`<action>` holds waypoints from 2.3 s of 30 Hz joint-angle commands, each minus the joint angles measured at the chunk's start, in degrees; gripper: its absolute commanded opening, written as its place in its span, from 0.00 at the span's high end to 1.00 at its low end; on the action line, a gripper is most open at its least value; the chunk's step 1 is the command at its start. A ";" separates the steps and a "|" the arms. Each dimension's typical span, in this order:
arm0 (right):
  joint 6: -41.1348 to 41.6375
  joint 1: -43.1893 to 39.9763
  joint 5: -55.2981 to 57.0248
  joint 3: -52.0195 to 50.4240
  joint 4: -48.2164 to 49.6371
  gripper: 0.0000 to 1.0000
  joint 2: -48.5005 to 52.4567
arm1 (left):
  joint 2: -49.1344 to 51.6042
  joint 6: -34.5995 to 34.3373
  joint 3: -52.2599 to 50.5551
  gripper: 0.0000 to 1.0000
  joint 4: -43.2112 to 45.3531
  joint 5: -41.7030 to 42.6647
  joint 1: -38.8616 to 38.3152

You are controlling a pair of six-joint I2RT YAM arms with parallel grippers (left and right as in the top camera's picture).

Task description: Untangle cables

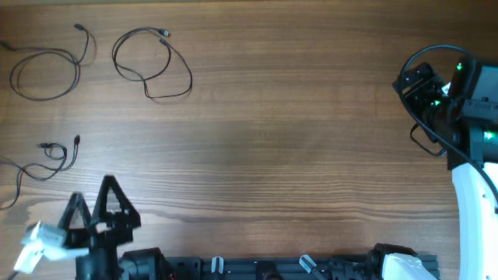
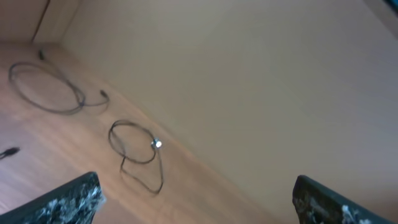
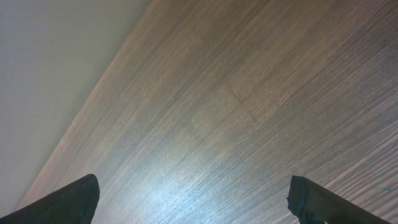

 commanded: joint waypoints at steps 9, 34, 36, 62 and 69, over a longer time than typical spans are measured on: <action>0.52 -0.11 -0.44 0.63 0.11 0.00 -0.04 | -0.24 0.33 -18.60 0.00 14.10 -0.76 0.26; 0.55 -0.11 -0.46 0.63 0.11 0.00 -0.04 | -0.13 18.99 -36.15 0.00 36.04 8.28 0.26; 0.57 -0.11 -0.46 0.63 0.11 0.01 -0.04 | -0.13 18.49 -38.25 0.00 37.44 8.31 0.26; 0.55 -0.11 -0.46 0.63 0.11 0.00 -0.04 | 0.20 16.85 -43.30 0.00 38.51 8.07 0.26; 0.55 -0.11 -0.44 0.63 0.11 0.00 -0.04 | 0.20 16.83 -43.30 0.00 38.49 8.07 -1.20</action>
